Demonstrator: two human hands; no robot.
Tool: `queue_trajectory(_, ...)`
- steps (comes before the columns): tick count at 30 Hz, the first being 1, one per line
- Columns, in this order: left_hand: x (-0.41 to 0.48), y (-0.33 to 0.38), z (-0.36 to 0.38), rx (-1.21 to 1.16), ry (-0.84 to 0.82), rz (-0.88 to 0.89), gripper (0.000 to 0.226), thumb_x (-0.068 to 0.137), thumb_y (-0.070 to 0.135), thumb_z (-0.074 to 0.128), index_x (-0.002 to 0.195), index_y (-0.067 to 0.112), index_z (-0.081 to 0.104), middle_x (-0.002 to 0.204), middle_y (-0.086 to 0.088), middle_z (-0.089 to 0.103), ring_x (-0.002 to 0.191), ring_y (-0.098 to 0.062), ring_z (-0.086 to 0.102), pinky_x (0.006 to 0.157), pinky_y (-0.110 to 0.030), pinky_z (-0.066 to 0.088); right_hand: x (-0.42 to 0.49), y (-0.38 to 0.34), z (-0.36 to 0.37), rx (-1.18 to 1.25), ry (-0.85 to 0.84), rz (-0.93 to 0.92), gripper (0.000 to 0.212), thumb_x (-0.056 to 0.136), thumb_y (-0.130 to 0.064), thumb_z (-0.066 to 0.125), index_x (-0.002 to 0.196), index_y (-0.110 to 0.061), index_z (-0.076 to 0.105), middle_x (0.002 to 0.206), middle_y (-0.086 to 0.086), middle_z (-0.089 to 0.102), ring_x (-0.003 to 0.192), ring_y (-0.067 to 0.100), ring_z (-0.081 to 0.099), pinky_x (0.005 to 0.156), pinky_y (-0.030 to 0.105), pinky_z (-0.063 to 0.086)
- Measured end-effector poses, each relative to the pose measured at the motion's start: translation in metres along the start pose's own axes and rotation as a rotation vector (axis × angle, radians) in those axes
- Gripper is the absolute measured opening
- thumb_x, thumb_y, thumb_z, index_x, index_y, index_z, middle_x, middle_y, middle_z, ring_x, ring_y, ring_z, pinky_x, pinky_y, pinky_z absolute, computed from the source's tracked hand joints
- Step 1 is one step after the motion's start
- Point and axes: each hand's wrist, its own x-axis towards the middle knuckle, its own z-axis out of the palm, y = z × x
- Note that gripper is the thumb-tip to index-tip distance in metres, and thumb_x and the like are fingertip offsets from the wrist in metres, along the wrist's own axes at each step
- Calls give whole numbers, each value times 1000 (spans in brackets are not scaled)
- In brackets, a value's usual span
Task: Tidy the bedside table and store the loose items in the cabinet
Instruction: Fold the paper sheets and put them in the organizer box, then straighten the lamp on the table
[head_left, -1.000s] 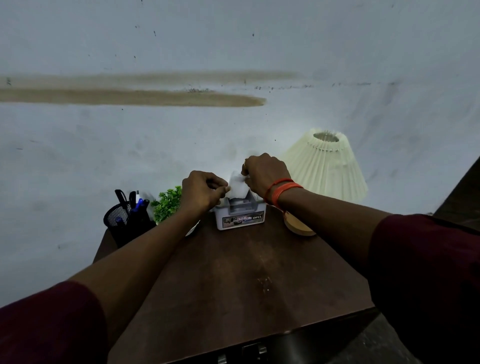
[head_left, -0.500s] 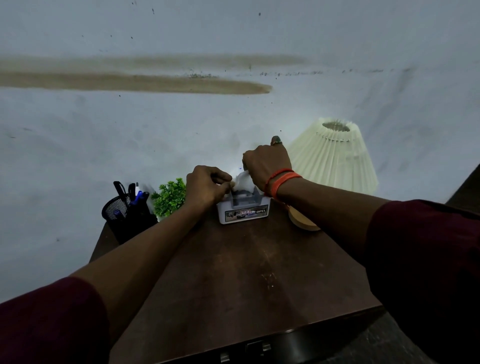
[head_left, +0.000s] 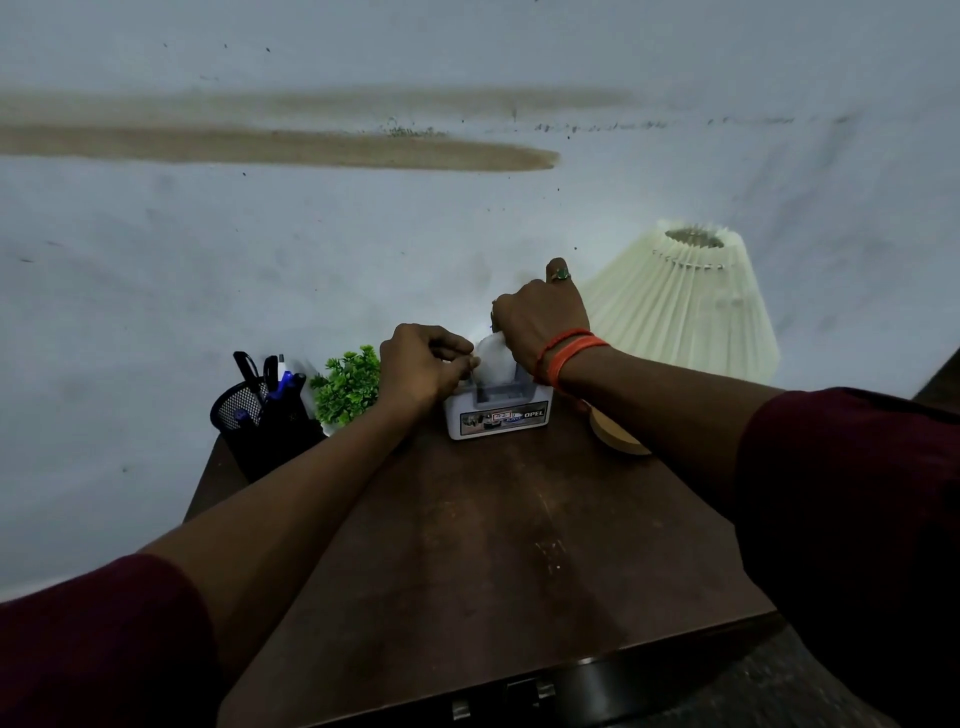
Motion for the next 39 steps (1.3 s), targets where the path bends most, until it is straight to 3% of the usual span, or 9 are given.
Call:
queue_trajectory(6,-2,-1,-2,-22,4,-5,17,70,13,84,86,9,77,75,-9,75,65,-20,74,64,-42,62,-1,2,5,-35,18,0,23,82,-9,55,98,-20,67,88,6,72,93,30,62,107,44,24)
queue_trajectory(13,-16,12,1,-57,11,-5,9,77,23,79,83,17,76,73,-5,75,65,-17,74,69,-41,62,-19,0,-5,-14,57,-52,24,84,-9,50,100,-20,66,96,2,73,98,29,61,103,43,27)
queue_trajectory(18,-39,30,12,-107,36,-48,6,83,27,72,78,24,72,72,-2,75,70,-14,74,73,-40,61,-53,-5,-16,148,83,-43,36,81,-10,53,115,-15,62,109,8,68,104,32,60,99,42,33)
queue_trajectory(24,-82,39,35,-146,-39,-104,10,88,23,66,88,20,76,80,4,75,78,-8,71,80,-36,59,-124,0,0,255,313,-27,38,70,-17,66,109,-17,68,98,3,70,86,24,65,70,31,53)
queue_trajectory(28,-102,40,58,-178,-115,-168,17,91,30,62,88,22,76,80,5,76,83,-11,72,82,-34,57,-163,19,18,404,293,-7,36,78,-14,68,114,-14,66,104,5,69,96,25,65,76,34,56)
queue_trajectory(31,-109,46,78,-366,-189,-304,16,94,23,59,88,18,73,89,-6,75,88,-23,70,80,-35,55,-189,34,31,525,176,113,40,78,-15,64,118,-17,65,109,4,69,99,23,66,81,31,55)
queue_trajectory(34,-109,54,97,-473,-275,-449,16,96,27,55,90,20,68,101,-7,69,98,-21,63,76,-27,49,-205,49,45,683,76,356,37,81,-17,62,118,-17,64,108,5,70,99,23,66,88,33,53)
queue_trajectory(39,-104,66,117,-604,-358,-604,45,99,36,45,136,12,51,135,-7,55,131,-22,49,97,-31,40,-203,75,55,1086,-52,818,36,83,-19,65,119,-18,62,109,-1,68,103,14,63,97,26,46)
